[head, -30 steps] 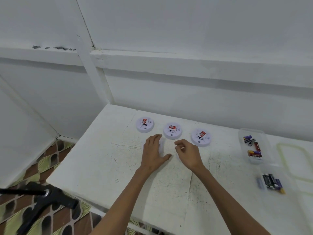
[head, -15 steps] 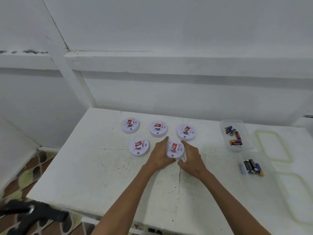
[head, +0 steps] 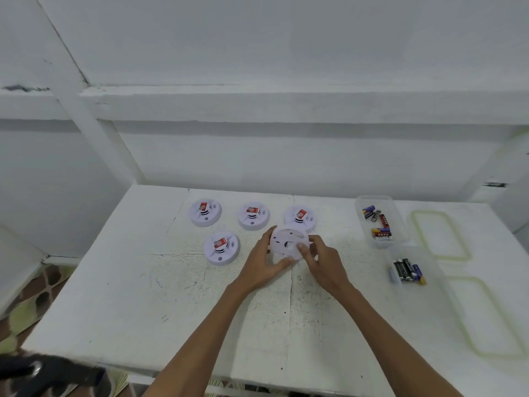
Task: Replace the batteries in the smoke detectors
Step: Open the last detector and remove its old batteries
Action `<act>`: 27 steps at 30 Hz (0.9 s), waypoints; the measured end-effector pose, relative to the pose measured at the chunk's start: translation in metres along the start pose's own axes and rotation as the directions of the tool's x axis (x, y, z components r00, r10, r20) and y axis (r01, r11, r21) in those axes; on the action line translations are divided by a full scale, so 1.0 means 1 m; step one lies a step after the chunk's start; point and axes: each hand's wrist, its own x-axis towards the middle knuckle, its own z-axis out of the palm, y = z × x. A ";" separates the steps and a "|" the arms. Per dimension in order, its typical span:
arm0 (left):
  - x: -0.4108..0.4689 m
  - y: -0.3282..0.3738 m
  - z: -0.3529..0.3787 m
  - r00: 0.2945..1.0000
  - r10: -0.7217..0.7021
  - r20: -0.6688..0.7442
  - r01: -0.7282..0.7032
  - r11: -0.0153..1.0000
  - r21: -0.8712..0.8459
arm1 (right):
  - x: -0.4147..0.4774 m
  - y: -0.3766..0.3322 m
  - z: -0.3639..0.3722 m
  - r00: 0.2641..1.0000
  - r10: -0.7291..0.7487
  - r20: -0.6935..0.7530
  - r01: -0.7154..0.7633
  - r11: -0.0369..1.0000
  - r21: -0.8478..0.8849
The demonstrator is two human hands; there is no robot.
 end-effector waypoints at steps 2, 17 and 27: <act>0.000 0.000 0.007 1.000 0.014 0.016 -0.014 1.000 -0.011 | -0.001 0.001 0.001 0.999 0.036 -0.006 -0.036 0.999 0.023; 0.004 -0.004 0.040 0.967 0.227 -0.113 -0.209 0.966 0.152 | -0.017 0.009 -0.003 0.999 0.040 -0.032 -0.042 0.997 -0.069; 0.001 -0.036 0.051 0.984 0.178 -0.020 -0.164 0.936 0.311 | -0.021 0.019 -0.007 0.997 0.040 0.061 -0.031 0.991 -0.131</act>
